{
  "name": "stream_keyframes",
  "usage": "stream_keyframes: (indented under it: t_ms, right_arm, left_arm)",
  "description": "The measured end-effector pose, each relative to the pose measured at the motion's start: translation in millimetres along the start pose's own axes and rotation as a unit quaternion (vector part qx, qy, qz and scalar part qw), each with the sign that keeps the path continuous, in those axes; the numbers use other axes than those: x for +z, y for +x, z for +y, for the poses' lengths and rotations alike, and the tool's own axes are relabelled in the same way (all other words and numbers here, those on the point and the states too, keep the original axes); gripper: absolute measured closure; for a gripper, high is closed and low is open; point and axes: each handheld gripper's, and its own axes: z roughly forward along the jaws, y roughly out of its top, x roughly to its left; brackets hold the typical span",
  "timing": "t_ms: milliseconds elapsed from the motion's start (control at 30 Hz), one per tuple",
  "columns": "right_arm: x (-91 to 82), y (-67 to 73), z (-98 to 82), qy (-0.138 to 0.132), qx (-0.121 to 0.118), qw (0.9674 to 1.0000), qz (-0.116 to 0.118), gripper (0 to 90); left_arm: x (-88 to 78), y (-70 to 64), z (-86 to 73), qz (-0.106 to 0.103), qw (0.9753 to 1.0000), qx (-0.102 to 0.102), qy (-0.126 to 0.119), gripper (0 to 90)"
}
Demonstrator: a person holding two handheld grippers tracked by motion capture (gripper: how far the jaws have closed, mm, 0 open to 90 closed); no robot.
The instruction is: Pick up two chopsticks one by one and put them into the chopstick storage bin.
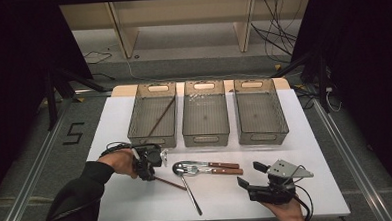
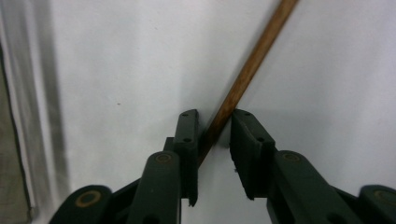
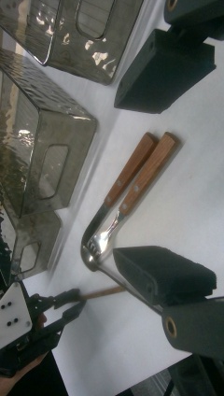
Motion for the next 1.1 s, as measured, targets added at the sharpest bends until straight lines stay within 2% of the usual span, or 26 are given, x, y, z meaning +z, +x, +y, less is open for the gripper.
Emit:
stream_keyframes:
  t_ms: [100,367,467,567,667,1100]
  right_arm:
    - [0.2,0.0,-0.2,0.0,0.0,1.0,0.0,24.0]
    - [1.0,0.2,-0.5,0.005,0.0,1.0,0.0,24.0]
    - [1.7,0.1,-0.8,0.005,0.0,1.0,0.0,24.0]
    - [1.6,0.8,-0.5,0.006,-0.001,1.0,-0.001,24.0]
    - [2.1,0.5,-0.7,0.006,0.001,1.0,-0.001,24.0]
    - [2.7,0.2,-1.0,0.008,0.0,1.0,0.0,24.0]
  left_arm:
    - [0.2,-4.5,-2.6,0.001,1.0,0.001,-0.004,75.1]
    - [0.2,-17.3,-7.2,0.002,0.9997,0.024,-0.002,80.6]
    - [-0.1,-19.1,-9.9,0.002,0.9995,0.031,-0.008,83.3]
    - [-0.1,-19.1,-12.1,-0.001,0.9995,0.028,-0.017,84.0]
    - [-0.4,-19.0,-12.4,-0.002,0.9993,0.036,-0.014,84.5]
    - [-13.4,-22.3,-22.8,0.008,0.9996,0.024,-0.015,84.7]
